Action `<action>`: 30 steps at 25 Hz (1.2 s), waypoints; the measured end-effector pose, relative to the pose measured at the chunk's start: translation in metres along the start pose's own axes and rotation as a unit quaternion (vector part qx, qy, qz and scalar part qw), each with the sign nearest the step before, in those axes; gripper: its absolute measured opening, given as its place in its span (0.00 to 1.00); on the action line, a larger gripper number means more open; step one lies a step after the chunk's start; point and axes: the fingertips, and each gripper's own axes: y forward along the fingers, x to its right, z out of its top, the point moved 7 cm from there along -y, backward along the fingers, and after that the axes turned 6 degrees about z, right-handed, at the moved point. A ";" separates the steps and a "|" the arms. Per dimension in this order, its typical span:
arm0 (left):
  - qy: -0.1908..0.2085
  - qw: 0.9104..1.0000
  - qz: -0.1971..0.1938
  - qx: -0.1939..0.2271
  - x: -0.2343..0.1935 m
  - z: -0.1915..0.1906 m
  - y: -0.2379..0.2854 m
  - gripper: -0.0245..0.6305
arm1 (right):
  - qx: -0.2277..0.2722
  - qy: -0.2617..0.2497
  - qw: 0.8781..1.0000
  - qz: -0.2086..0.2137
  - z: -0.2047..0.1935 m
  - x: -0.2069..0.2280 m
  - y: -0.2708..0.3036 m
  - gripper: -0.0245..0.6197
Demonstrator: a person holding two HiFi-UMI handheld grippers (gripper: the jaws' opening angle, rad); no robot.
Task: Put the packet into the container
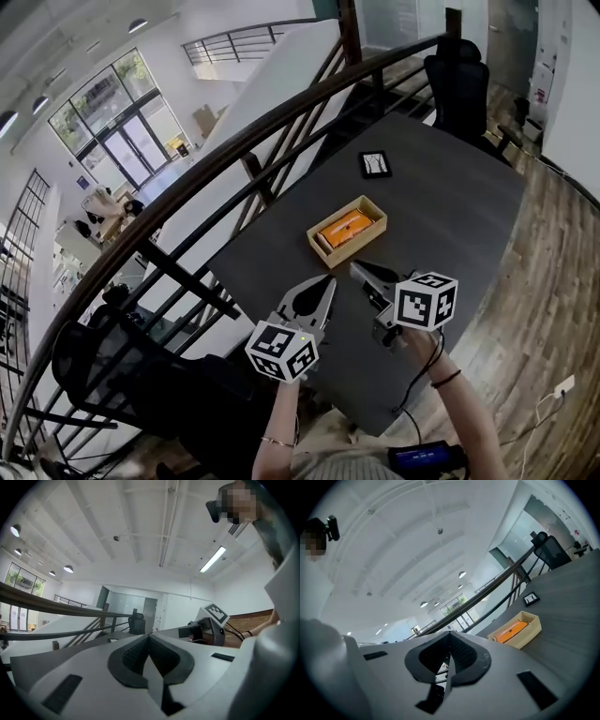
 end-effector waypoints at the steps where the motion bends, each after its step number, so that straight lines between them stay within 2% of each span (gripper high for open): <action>1: 0.001 1.000 -0.003 0.000 0.007 0.001 -0.003 0.05 | -0.002 -0.012 1.000 0.005 -0.001 -0.006 -0.006 0.05; 8: 0.007 1.000 -0.008 0.006 0.043 0.006 -0.032 0.05 | -0.002 -0.076 0.997 0.026 -0.009 -0.049 -0.042 0.05; 15: 0.019 1.000 -0.009 0.019 0.069 0.012 -0.055 0.05 | 0.007 -0.119 0.992 0.043 -0.020 -0.076 -0.070 0.05; 26: 0.026 0.999 -0.012 0.027 0.073 0.017 -0.068 0.05 | 0.004 -0.162 0.986 0.045 -0.026 -0.090 -0.083 0.05; 30: 0.024 0.999 -0.014 0.029 0.069 0.017 -0.066 0.05 | 0.003 -0.161 0.986 0.044 -0.027 -0.088 -0.079 0.05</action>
